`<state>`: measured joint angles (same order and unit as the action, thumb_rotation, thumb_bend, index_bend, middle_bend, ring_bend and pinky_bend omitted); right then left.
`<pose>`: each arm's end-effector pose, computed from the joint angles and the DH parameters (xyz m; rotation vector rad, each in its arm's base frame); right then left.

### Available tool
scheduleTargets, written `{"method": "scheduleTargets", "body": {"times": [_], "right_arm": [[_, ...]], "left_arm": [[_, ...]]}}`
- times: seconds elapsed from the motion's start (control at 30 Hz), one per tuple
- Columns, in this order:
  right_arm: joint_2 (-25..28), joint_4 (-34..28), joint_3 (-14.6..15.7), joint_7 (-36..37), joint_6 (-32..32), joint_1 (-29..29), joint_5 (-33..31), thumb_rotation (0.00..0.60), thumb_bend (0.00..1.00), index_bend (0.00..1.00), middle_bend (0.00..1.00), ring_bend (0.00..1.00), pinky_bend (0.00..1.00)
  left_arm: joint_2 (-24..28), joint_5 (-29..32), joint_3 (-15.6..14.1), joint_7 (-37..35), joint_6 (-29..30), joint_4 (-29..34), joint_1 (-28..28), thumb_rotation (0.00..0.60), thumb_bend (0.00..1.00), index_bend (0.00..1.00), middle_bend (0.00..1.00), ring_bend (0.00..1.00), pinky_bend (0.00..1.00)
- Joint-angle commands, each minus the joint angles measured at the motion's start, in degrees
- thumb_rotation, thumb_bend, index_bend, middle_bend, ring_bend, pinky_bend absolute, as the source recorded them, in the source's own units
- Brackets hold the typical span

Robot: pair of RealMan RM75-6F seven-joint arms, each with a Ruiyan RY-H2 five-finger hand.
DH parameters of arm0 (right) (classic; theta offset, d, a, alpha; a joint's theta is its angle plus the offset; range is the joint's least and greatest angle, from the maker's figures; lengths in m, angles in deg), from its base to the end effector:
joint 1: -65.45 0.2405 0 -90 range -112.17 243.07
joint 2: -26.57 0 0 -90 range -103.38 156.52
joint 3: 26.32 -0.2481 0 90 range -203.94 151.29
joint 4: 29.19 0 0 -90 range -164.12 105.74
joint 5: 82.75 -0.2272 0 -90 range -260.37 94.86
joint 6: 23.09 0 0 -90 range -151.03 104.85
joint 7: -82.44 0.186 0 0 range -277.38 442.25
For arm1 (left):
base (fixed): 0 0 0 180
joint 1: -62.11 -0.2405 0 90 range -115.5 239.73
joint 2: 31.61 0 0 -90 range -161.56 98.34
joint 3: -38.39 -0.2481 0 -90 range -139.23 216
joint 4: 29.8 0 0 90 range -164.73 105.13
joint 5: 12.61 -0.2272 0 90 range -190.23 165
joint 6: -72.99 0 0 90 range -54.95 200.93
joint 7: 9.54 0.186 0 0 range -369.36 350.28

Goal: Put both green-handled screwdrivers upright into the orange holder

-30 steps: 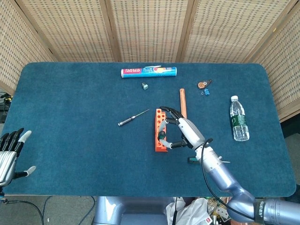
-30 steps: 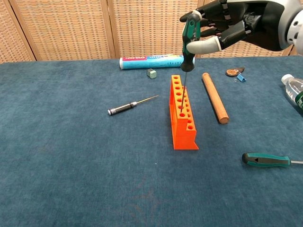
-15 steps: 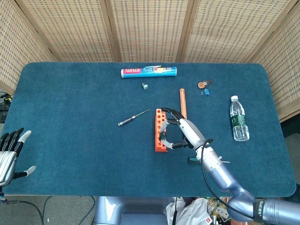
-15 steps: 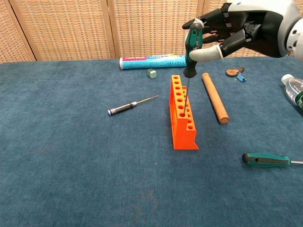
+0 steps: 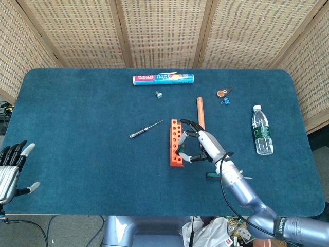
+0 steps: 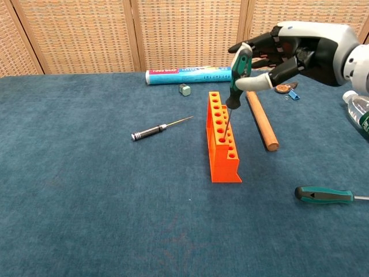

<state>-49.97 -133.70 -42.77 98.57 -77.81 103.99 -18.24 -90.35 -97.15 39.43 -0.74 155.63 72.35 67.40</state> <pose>-0.0835 -0.3578 0.0138 1.5657 -1.6543 1.4495 -0.2904 0.2158 0.1407 -1.4491 -0.9044 -0.7982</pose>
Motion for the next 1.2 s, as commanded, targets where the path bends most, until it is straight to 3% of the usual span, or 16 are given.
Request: {"method": "scheduleTargets", "body": {"times": [0.03, 0.67, 1.2], "right_arm": [[-1.0, 1.6, 0.6, 1.0, 0.5, -0.2, 0.4, 0.6, 0.38, 0.63, 0.07, 0.0, 0.0], [-5.7, 8.2, 2.5, 5.3, 1.6, -0.6, 5.1, 0.6, 0.39, 0.63, 0.07, 0.0, 0.0], [-8.4, 10.6, 2.8, 2.4, 2.0, 0.1, 4.7, 0.6, 0.38, 0.63, 0.07, 0.0, 0.0]], "left_arm": [[-0.1, 0.1, 0.0, 0.1, -0.1, 0.0, 0.1, 0.6, 0.0, 0.0, 0.0, 0.0, 0.0], [-0.6, 1.9, 0.4, 1.5, -1.7, 0.0, 0.9, 0.6, 0.0, 0.0, 0.0, 0.0, 0.0], [-0.6, 2.4, 0.5, 1.6, -2.1, 0.0, 1.2, 0.6, 0.0, 0.0, 0.0, 0.0, 0.0]]}}
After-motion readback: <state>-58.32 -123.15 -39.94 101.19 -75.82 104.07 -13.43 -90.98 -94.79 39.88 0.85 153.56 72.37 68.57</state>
